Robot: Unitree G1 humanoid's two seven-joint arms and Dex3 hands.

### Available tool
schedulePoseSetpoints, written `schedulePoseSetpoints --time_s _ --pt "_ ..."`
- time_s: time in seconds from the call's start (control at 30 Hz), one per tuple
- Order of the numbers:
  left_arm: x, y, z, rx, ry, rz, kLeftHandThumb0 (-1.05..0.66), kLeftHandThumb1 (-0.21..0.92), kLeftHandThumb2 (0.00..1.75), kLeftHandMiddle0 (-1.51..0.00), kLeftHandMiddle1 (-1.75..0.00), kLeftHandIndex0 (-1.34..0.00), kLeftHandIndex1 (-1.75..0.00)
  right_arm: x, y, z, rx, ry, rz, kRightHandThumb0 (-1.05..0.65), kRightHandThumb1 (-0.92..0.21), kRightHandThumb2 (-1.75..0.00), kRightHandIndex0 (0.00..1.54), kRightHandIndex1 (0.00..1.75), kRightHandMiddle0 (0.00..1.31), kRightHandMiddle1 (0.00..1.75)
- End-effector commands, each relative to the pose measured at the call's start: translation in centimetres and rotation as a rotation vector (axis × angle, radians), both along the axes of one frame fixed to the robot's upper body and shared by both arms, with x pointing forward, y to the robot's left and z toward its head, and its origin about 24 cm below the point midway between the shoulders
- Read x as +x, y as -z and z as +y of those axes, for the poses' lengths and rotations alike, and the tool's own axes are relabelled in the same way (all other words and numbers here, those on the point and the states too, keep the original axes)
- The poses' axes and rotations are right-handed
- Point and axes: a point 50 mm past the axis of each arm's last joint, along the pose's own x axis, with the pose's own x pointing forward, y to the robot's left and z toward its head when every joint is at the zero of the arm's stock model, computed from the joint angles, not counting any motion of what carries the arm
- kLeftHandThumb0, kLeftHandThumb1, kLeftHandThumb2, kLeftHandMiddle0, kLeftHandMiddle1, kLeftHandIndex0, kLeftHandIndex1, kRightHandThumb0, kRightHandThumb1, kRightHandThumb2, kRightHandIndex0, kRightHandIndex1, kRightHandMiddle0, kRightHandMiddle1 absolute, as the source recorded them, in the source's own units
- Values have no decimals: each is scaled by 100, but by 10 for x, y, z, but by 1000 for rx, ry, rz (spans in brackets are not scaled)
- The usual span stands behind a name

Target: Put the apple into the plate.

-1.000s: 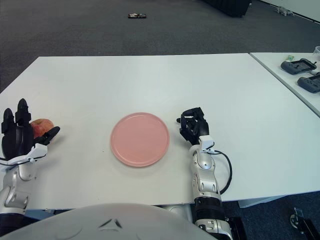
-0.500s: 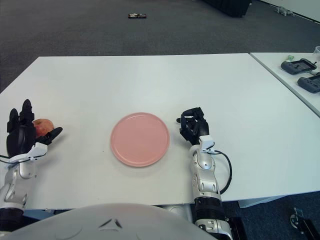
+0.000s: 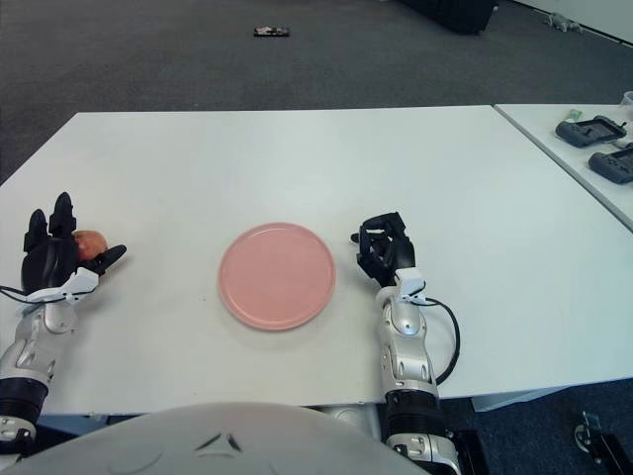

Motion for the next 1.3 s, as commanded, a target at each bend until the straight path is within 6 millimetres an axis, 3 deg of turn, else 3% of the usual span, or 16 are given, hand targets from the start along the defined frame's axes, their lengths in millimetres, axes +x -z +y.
schedulePoseSetpoints --time_s 0.0,0.47,0.93,1.27 --pt "7 -1 6 20 -4 20 -105 87 20 0 0 0 0 4 -5 -2 -18 -1 -26 -36 -82 -67 49 119 25 175" --pt "22 8 13 1 -14 63 -105 87 20 0 0 0 0 2 -5 -4 1 8 -25 -36 -79 -72 49 121 27 175" --pt "23 18 15 -9 8 111 -105 88 22 0 0 0 0 0 -6 -4 -1 7 -26 -36 -78 -72 48 120 27 175" --pt "25 20 17 19 18 174 -103 92 32 0 0 -1 -7 0 -6 -3 -15 16 -20 -36 -79 -71 47 119 27 175"
